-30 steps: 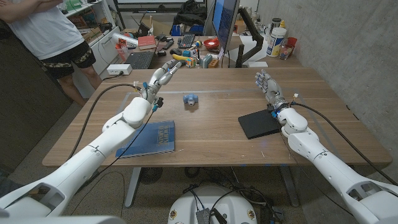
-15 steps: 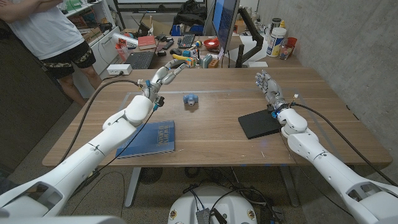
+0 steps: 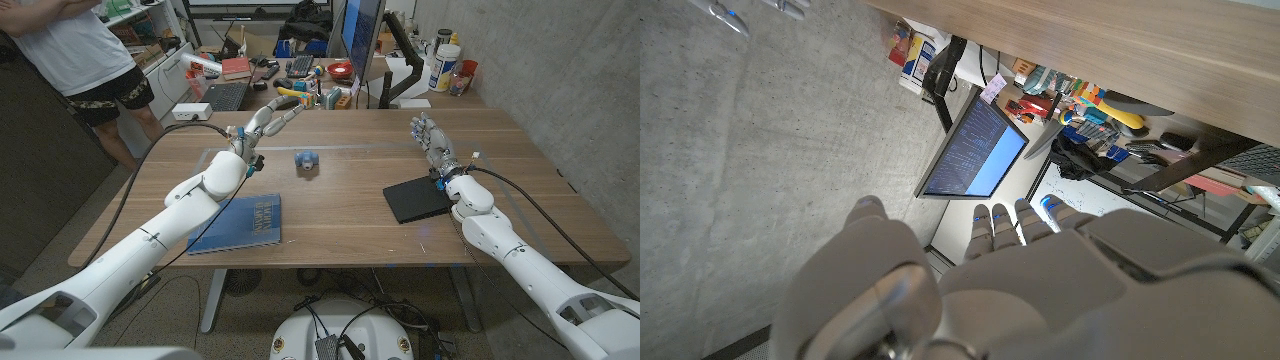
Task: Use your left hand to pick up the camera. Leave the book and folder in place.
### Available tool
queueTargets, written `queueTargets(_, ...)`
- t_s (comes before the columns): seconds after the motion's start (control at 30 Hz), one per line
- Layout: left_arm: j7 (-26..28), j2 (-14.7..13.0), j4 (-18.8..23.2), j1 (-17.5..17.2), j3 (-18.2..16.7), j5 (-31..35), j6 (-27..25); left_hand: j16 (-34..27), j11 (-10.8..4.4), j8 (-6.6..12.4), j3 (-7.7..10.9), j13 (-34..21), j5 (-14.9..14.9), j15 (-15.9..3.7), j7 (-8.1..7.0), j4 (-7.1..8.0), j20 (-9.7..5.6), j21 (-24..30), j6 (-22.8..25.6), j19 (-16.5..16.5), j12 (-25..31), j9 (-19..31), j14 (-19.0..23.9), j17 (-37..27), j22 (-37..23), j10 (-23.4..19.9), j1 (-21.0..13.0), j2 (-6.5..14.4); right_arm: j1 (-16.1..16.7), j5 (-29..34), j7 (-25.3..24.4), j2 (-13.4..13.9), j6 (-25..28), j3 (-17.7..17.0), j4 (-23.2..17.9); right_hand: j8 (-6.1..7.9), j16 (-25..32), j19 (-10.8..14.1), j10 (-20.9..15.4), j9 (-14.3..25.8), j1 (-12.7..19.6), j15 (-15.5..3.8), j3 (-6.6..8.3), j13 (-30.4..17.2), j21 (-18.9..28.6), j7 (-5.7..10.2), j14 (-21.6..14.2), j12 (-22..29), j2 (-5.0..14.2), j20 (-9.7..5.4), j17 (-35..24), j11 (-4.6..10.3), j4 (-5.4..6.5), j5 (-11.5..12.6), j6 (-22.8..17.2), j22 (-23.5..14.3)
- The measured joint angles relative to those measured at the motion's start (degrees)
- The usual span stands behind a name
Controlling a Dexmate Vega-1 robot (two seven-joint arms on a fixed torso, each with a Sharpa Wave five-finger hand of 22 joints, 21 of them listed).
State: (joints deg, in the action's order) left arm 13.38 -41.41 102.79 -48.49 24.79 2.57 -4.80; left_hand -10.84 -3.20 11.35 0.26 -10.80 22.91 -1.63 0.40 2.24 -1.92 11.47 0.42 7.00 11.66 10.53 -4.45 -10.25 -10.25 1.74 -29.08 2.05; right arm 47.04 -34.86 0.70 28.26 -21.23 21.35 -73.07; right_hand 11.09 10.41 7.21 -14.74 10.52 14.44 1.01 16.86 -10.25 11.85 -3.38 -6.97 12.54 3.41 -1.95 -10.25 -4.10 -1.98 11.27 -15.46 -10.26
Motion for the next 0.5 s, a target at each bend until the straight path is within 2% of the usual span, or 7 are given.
queueTargets(0.13,0.0,-0.2,0.5,0.2,0.3,0.0,0.0,0.0,-0.09,0.13,0.20,0.0,0.0,-0.14,-0.42,-0.28,0.00,0.0,0.4,0.0,0.2,0.0,0.7,0.0,0.0,-0.7,-0.5,0.0,0.0,0.0,0.0,0.0,0.0,0.0,0.0,0.00,0.0,0.0,0.0,0.0,0.0,0.00,0.00,0.0,0.0,0.00,0.0,0.0,0.00,0.00,0.0,0.00,0.00,0.0,0.0,0.0)
queueTargets(0.17,-0.3,-0.2,0.7,0.3,0.4,2.2,-1.7,0.0,-0.19,0.13,0.20,0.0,0.0,-0.14,-0.41,-0.28,-0.13,0.0,0.4,-0.1,0.3,0.0,0.7,0.0,0.0,-0.8,-0.7,0.0,0.0,0.0,0.0,-0.1,0.0,0.1,0.0,0.00,0.0,0.0,0.0,0.0,0.0,0.00,0.00,0.0,0.0,0.00,0.0,0.0,0.00,0.00,0.0,0.00,0.00,0.0,0.0,0.0)
queueTargets(0.5,-1.0,-0.3,1.4,1.1,1.4,5.6,-4.0,-0.2,-0.58,0.26,0.19,0.0,0.0,-0.46,-1.14,-1.08,-0.23,0.0,1.1,-0.7,0.5,0.0,1.6,0.0,0.0,-1.8,-2.0,0.0,-0.2,0.0,0.1,-0.3,-0.1,0.1,0.5,0.00,0.0,0.0,0.0,0.0,0.0,0.32,0.00,0.0,0.0,0.00,-0.3,0.0,0.01,0.00,0.0,0.00,0.00,0.0,0.0,0.0)
